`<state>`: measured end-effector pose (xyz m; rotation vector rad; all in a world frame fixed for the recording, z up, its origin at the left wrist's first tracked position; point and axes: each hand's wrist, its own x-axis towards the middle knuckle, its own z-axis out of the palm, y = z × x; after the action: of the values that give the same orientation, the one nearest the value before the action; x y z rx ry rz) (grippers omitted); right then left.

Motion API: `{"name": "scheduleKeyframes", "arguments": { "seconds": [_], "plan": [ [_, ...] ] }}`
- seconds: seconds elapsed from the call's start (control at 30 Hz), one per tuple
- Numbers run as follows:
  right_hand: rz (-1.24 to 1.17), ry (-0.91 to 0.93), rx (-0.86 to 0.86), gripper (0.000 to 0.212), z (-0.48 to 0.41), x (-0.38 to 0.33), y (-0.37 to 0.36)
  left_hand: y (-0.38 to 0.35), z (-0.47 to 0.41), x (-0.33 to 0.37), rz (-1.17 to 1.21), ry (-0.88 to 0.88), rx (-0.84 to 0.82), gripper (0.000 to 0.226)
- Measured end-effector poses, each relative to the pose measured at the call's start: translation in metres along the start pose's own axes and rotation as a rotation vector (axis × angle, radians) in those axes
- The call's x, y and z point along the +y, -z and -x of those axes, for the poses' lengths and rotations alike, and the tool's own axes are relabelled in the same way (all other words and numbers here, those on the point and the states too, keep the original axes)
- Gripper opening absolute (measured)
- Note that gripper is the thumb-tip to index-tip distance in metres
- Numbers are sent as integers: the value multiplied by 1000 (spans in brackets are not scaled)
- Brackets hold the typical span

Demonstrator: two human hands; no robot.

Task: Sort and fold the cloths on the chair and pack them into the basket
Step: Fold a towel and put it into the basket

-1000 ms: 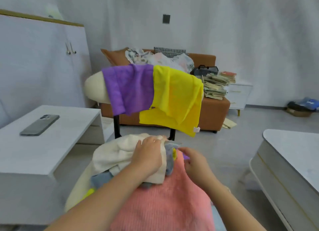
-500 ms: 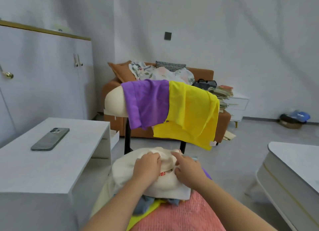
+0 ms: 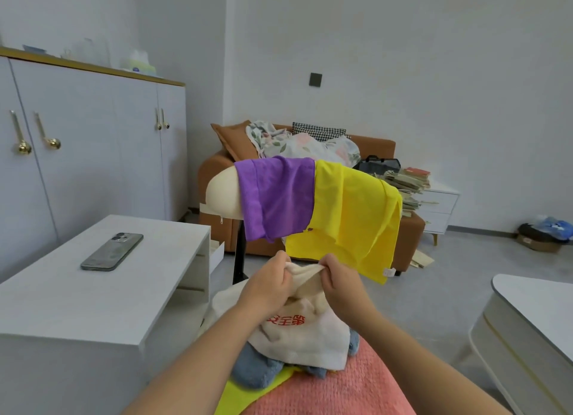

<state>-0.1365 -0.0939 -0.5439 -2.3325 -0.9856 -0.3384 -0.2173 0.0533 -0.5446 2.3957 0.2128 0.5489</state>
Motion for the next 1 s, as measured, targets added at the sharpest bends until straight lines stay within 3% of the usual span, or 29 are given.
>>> {"name": "scheduleKeyframes", "arguments": {
  "seconds": [0.07, 0.13, 0.27, 0.47, 0.63, 0.73, 0.83, 0.87, 0.93, 1.0],
  "plan": [
    [-67, -20, 56, 11, -7, -7, 13, 12, -2, 7, -81, -43, -36, 30],
    [-114, -36, 88, 12, -14, -12, 28, 23, -7, 14, -310, -62, -59, 42],
    [-95, 20, 104, 13, -27, -30, 58, 41, -21, 28, -523, -6, 64, 24],
    [-48, 36, 211, 14, -46, -43, 109, 88, -36, 36, -506, 142, 136, 11],
    [61, -54, 199, 15, -60, -39, 142, 123, -43, 47, -245, 134, 295, 10],
    [-13, -67, 50, 19, -64, -53, 153, 137, -46, 75, -176, 32, 315, 18],
    [-169, 7, -216, 51, -64, -84, 152, 147, -50, 116, -126, -97, 248, 15],
    [-146, 53, -217, 45, -67, -90, 150, 150, -52, 130, -139, -143, 228, 16],
    [-78, 78, -77, 9, -75, -99, 153, 157, -55, 152, -175, -199, 201, 16],
    [-146, 14, 73, 18, -83, -101, 166, 167, -59, 161, -234, -205, 189, 12]
  ]
}}
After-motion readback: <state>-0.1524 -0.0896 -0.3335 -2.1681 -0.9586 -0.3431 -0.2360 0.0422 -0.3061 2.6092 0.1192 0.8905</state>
